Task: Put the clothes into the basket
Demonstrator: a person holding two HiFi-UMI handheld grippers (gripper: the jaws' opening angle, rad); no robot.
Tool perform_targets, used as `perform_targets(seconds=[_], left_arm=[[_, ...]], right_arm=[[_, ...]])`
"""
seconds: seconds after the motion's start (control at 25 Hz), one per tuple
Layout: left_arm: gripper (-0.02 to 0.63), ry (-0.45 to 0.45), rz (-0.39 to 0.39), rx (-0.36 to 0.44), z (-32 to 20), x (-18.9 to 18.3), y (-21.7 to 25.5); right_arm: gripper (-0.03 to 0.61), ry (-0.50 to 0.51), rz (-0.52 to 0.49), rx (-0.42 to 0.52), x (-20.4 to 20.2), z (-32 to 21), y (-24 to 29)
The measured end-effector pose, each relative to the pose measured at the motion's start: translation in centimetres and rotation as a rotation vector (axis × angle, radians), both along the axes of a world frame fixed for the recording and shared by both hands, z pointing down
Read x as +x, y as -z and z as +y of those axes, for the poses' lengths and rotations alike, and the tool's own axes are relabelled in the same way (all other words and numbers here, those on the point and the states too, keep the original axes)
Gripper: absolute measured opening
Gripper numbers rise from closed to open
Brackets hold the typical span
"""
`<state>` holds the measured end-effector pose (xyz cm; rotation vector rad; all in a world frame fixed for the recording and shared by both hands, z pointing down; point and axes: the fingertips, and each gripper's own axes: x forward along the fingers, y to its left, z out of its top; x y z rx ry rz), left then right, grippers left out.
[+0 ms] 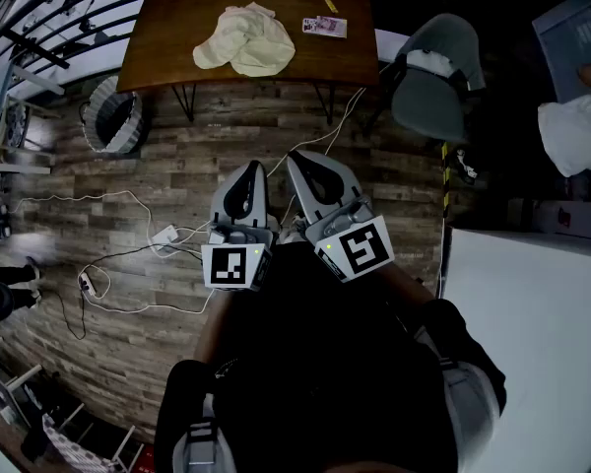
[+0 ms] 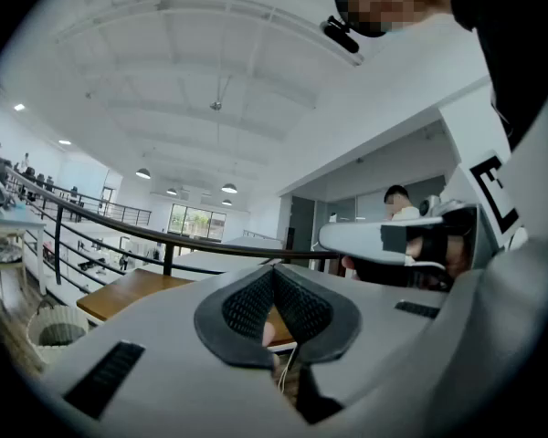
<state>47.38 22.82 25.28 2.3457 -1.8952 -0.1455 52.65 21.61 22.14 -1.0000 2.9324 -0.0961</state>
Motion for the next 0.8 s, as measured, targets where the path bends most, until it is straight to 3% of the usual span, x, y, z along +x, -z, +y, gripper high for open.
perform_targets(seconds=[0.16,0.32,0.4,0.6,0.8], left_arm=[[0.014,-0.010,-0.075,0.002,1.2,0.5,0.5],[0.012,0.035,-0.053,-0.016,1.5,-0.4,-0.2],[0.012,0.019,-0.036,-0.015,1.4,0.3,-0.1],[0.012,-0.061,-0.091,0.014,0.7,3.0,0.5],[0.012,-0.044,-0.076,0.053,0.0,3.1,1.1]], right_arm=[[0.009,0.004,-0.031,-0.025,-0.1,0.5,0.3],[0.009,0.024,-0.027,0.027,0.2,1.4,1.1],[0.009,0.011,-0.024,0.033,0.8,1.3,0.9],[0.009,-0.020,-0.021,0.012,2.0,0.5,0.5],[0.009,-0.037,-0.045,0.058,2.8,0.5,1.4]])
